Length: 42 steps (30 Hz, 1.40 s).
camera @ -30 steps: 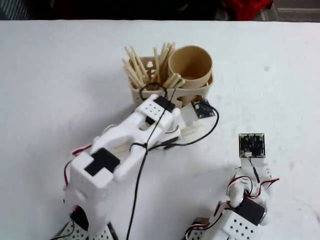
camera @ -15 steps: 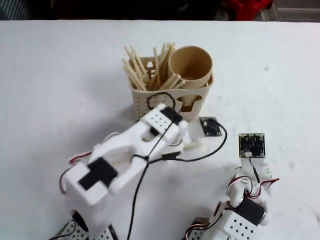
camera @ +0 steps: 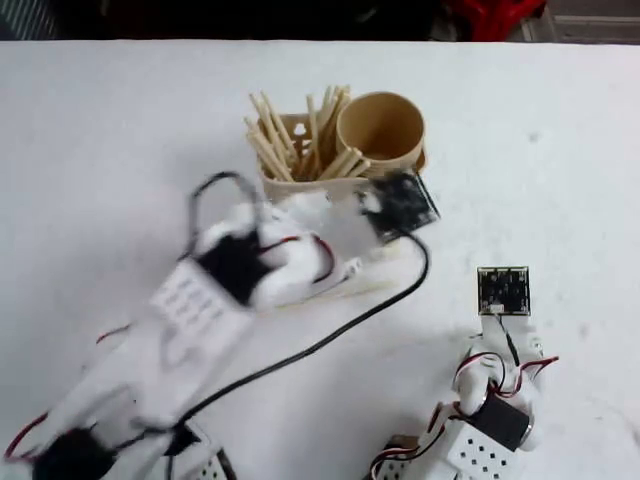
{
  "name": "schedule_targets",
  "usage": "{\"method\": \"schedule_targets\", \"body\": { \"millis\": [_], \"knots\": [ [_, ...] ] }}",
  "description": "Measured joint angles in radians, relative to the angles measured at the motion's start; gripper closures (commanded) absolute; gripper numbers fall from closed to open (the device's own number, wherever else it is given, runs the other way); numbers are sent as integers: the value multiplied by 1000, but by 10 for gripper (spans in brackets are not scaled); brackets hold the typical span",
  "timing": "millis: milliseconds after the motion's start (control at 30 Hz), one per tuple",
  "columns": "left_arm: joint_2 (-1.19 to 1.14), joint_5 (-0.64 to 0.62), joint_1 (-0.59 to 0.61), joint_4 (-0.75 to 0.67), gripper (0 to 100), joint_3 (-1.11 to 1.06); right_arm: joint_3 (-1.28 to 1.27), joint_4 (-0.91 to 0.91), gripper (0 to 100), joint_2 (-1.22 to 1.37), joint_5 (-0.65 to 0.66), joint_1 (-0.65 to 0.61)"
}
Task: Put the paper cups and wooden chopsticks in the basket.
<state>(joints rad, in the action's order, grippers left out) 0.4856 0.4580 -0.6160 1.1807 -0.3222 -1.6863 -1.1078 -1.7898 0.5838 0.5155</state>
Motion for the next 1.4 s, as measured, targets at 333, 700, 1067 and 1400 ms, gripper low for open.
{"method": "schedule_targets", "body": {
  "millis": [333,700,1067,1400],
  "knots": [
    [143,-54,26,-112,937,-31,0,0,981,0,0,0],
    [-199,64,-8,-170,875,-207,0,0,981,0,0,0],
    [-822,206,-11,-54,884,64,0,0,981,0,0,0],
    [-904,206,-9,5,906,158,0,0,981,0,0,0]
  ]
}}
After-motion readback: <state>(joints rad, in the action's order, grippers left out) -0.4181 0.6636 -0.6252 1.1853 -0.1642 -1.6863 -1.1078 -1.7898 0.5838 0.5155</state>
